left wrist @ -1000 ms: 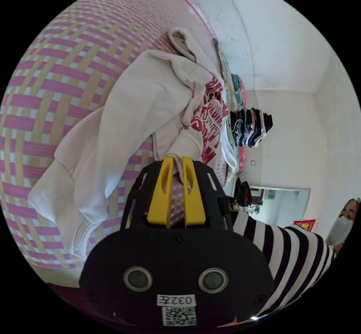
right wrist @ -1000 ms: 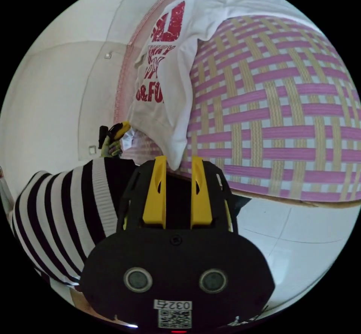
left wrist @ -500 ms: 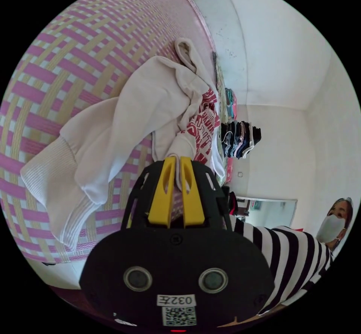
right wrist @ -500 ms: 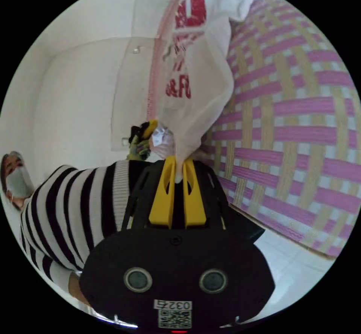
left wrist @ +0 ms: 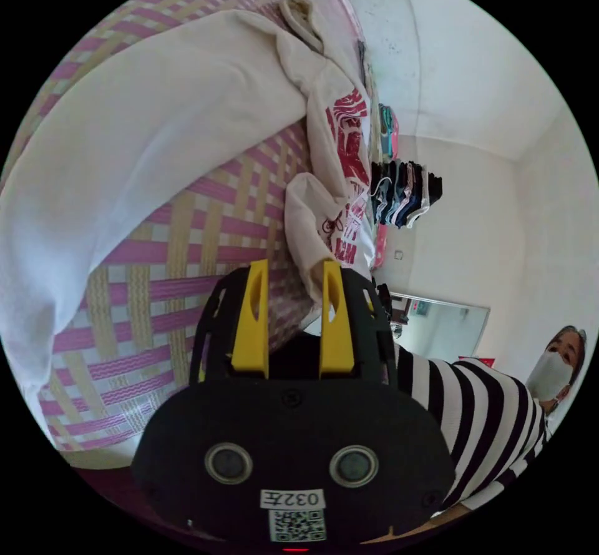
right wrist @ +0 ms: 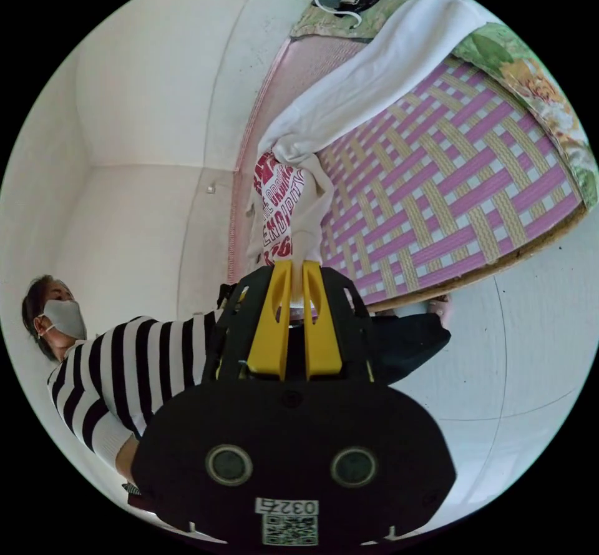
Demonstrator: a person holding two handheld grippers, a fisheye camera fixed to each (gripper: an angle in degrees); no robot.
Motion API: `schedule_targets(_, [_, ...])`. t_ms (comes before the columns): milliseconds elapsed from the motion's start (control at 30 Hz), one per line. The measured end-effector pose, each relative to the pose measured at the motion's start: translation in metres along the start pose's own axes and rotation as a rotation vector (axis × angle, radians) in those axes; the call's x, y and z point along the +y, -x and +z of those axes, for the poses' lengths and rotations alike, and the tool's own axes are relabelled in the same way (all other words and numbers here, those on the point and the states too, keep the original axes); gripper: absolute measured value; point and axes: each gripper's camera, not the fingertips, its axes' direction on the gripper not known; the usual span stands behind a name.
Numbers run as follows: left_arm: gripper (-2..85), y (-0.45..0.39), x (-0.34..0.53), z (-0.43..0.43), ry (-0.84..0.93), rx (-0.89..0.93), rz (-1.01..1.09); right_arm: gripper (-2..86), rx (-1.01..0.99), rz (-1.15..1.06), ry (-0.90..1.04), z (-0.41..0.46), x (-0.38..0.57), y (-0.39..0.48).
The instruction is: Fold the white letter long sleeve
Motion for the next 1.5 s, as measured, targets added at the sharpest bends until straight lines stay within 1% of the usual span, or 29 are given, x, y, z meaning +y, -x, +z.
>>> schedule_targets(133, [9.5, 0.000, 0.001, -0.016, -0.055, 0.140, 0.063, 3.1, -0.042, 0.009, -0.026, -0.010, 0.002, -0.010])
schedule_targets(200, [10.0, 0.008, 0.000, -0.023, -0.026, 0.245, 0.094, 3.2, -0.044, 0.011, -0.023, -0.015, 0.003, -0.015])
schedule_targets(267, [11.0, 0.016, -0.001, -0.024, 0.028, 0.301, 0.121, 3.3, -0.062, 0.010, -0.031, -0.020, 0.004, -0.018])
schedule_targets(300, [11.9, 0.023, -0.001, -0.025, 0.051, 0.224, 0.086, 3.3, -0.069, 0.009, -0.038, -0.023, 0.004, -0.020])
schedule_targets(333, [12.2, 0.026, -0.001, -0.027, 0.052, 0.188, 0.075, 3.3, -0.071, 0.008, -0.039, -0.024, 0.004, -0.021])
schedule_targets(433, [12.8, 0.033, -0.007, -0.030, 0.024, 0.214, 0.057, 3.2, -0.074, -0.005, -0.029, -0.028, 0.003, -0.021])
schedule_targets(533, [12.3, 0.033, -0.019, -0.019, 0.069, 0.134, 0.016, 3.2, -0.091, -0.013, -0.034, -0.033, 0.003, -0.022])
schedule_targets(600, [8.9, 0.031, -0.027, -0.001, 0.179, 0.044, 0.015, 3.3, -0.123, -0.022, -0.049, -0.038, 0.003, -0.022])
schedule_targets(633, [6.1, 0.031, -0.028, 0.003, 0.207, 0.035, 0.019, 3.3, -0.131, -0.025, -0.053, -0.039, 0.003, -0.022])
schedule_targets(667, [0.5, 0.029, -0.027, 0.006, 0.221, 0.037, 0.046, 3.3, -0.146, -0.034, -0.063, -0.042, 0.003, -0.021])
schedule_targets(733, [-0.8, 0.025, -0.025, -0.004, 0.177, 0.114, 0.096, 3.3, -0.170, -0.051, -0.084, -0.047, 0.004, -0.018])
schedule_targets(800, [-1.3, 0.019, -0.018, -0.031, 0.079, 0.354, 0.202, 3.3, -0.213, -0.088, -0.100, -0.053, 0.006, -0.010])
schedule_targets(867, [-1.4, 0.011, -0.008, -0.060, 0.032, 0.508, 0.321, 3.2, -0.274, -0.149, -0.079, -0.053, 0.006, 0.000])
schedule_targets(933, [-1.4, 0.009, 0.005, -0.100, -0.034, 0.547, 0.371, 3.2, -0.328, -0.230, -0.021, -0.048, 0.005, 0.017])
schedule_targets(1000, [-1.3, 0.017, 0.032, -0.166, -0.148, 0.501, 0.399, 3.2, -0.345, -0.286, 0.078, -0.030, 0.002, 0.037])
schedule_targets(1067, [-1.1, 0.034, 0.051, -0.202, -0.148, 0.454, 0.348, 3.2, -0.378, -0.315, 0.178, -0.008, -0.001, 0.049])
schedule_targets(1100, [-1.0, 0.052, 0.062, -0.214, -0.092, 0.423, 0.263, 3.2, -0.407, -0.329, 0.236, 0.007, -0.003, 0.056])
schedule_targets(1133, [-1.0, 0.062, 0.068, -0.218, -0.069, 0.400, 0.215, 3.2, -0.422, -0.331, 0.262, 0.015, -0.004, 0.059])
schedule_targets(1167, [-1.0, 0.081, 0.080, -0.221, -0.042, 0.363, 0.121, 3.2, -0.434, -0.333, 0.306, 0.028, -0.006, 0.065])
schedule_targets(1200, [-0.9, 0.098, 0.088, -0.220, -0.025, 0.366, 0.031, 3.1, -0.428, -0.335, 0.330, 0.036, -0.009, 0.069])
schedule_targets(1233, [-1.0, 0.106, 0.091, -0.220, -0.028, 0.378, -0.003, 3.1, -0.424, -0.331, 0.335, 0.039, -0.012, 0.071])
schedule_targets(1300, [-1.1, 0.121, 0.080, -0.222, -0.177, 0.468, -0.046, 2.7, -0.378, -0.266, 0.344, 0.051, -0.031, 0.071])
schedule_targets(1333, [-1.1, 0.124, 0.072, -0.223, -0.226, 0.484, -0.053, 2.6, -0.349, -0.240, 0.352, 0.056, -0.039, 0.070])
schedule_targets(1400, [-1.3, 0.134, 0.015, -0.220, -0.401, 0.557, -0.128, 1.7, -0.188, -0.127, 0.388, 0.083, -0.088, 0.062])
schedule_targets(1433, [-1.3, 0.136, -0.004, -0.217, -0.443, 0.573, -0.162, 1.2, -0.145, -0.094, 0.387, 0.091, -0.105, 0.059])
schedule_targets(1467, [-1.4, 0.137, -0.044, -0.212, -0.521, 0.612, -0.224, 0.4, -0.097, -0.043, 0.382, 0.107, -0.141, 0.057])
schedule_targets(1500, [-1.4, 0.132, -0.091, -0.207, -0.585, 0.677, -0.259, -0.1, -0.100, -0.044, 0.372, 0.125, -0.181, 0.067])
